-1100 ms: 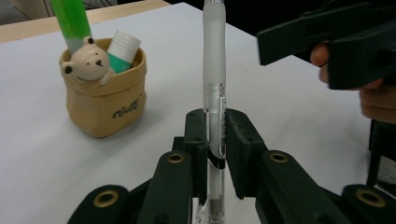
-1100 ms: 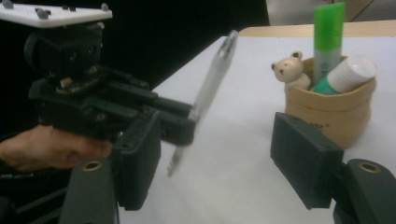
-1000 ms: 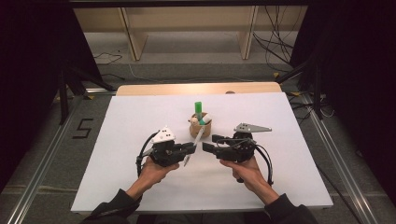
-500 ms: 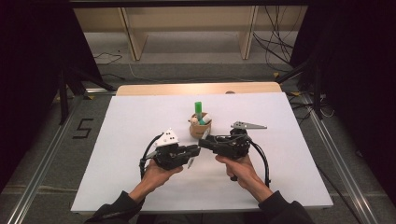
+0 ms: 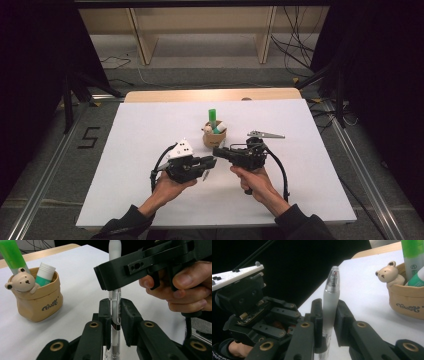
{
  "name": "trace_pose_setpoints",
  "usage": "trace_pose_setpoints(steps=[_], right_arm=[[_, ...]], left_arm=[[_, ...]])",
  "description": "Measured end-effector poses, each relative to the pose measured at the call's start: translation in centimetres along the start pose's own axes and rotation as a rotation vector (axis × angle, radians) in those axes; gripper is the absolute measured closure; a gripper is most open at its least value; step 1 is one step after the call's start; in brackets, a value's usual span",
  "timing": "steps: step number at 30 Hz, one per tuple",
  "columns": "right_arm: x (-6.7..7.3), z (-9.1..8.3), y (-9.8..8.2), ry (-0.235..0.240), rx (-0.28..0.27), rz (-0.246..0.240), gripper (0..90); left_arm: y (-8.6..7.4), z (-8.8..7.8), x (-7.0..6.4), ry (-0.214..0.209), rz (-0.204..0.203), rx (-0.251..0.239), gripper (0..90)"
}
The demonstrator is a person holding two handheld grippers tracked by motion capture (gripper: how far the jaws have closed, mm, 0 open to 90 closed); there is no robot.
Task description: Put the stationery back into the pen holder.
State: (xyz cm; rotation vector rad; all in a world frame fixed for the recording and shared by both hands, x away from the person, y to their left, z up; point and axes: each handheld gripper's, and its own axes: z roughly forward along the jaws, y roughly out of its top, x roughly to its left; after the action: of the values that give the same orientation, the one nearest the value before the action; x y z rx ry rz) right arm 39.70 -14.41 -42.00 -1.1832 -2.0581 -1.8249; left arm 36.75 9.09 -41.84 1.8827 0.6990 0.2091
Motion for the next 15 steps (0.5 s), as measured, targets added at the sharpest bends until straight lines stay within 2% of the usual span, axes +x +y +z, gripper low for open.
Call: trace_pose_setpoints(steps=[3, 6, 9, 12, 15], right_arm=[[0.0, 0.0, -0.1, 0.004, 0.0, 0.007, 80.1], [0.1, -0.1, 0.0, 0.003, -0.01, 0.001, 80.3], [0.2, -0.6, 0.4, -0.023, -0.022, -0.03, 80.3], [0.2, -1.3, 1.0, -0.047, -0.044, -0.05, 80.3], [0.2, -2.1, 1.7, -0.085, -0.074, -0.083, 80.3]], left_arm=[[0.0, 0.0, -0.1, -0.004, -0.003, 0.003, 77.3], [0.2, 0.0, -0.3, -0.019, 0.002, 0.044, 54.9], [0.4, -0.4, -0.4, -0.009, -0.009, 0.059, 37.7], [0.5, -1.1, -0.1, 0.0, -0.005, 0.053, 30.7], [0.3, -2.1, 0.5, 0.022, -0.004, 0.038, 28.7]])
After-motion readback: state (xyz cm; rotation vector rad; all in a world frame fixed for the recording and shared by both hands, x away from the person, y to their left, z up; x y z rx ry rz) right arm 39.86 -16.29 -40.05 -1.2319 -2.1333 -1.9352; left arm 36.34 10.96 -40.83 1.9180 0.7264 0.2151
